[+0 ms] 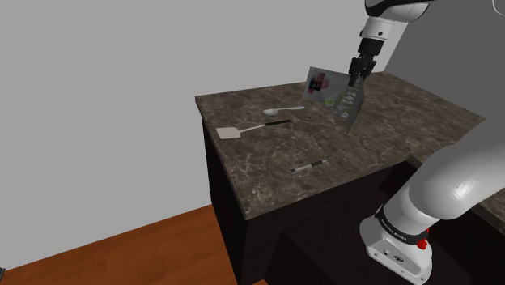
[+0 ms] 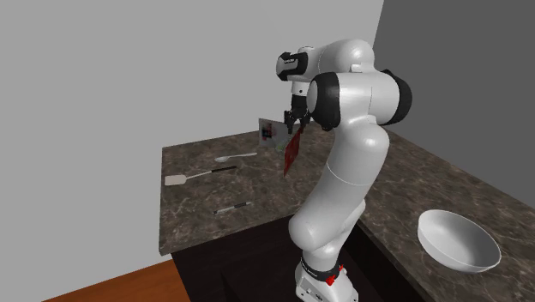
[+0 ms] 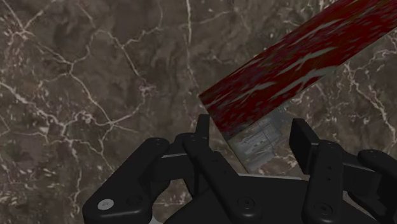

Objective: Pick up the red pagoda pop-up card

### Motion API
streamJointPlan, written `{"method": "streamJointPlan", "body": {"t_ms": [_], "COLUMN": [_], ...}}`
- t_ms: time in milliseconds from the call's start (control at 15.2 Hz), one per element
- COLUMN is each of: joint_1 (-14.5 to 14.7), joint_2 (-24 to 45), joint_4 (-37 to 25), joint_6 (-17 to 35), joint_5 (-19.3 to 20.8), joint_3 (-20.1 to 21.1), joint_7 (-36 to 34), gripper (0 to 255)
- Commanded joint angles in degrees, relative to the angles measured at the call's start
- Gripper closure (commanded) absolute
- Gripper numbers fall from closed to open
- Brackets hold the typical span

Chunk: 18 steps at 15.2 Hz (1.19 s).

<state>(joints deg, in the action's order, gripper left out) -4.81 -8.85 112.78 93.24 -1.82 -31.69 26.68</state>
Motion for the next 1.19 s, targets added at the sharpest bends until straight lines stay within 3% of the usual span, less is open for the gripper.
{"method": "streamJointPlan", "body": {"t_ms": [0, 528, 1122], "joint_1": [0.0, 0.0, 0.2], "joint_2": [-0.1, 0.0, 0.1], "joint_4": [0.2, 0.1, -6.8], "joint_6": [0.2, 0.2, -6.7], "joint_5": [0.0, 0.0, -0.1], "joint_3": [0.0, 0.0, 0.2], "joint_7": [0.0, 0.0, -0.6], "gripper": [255, 255, 255]}}
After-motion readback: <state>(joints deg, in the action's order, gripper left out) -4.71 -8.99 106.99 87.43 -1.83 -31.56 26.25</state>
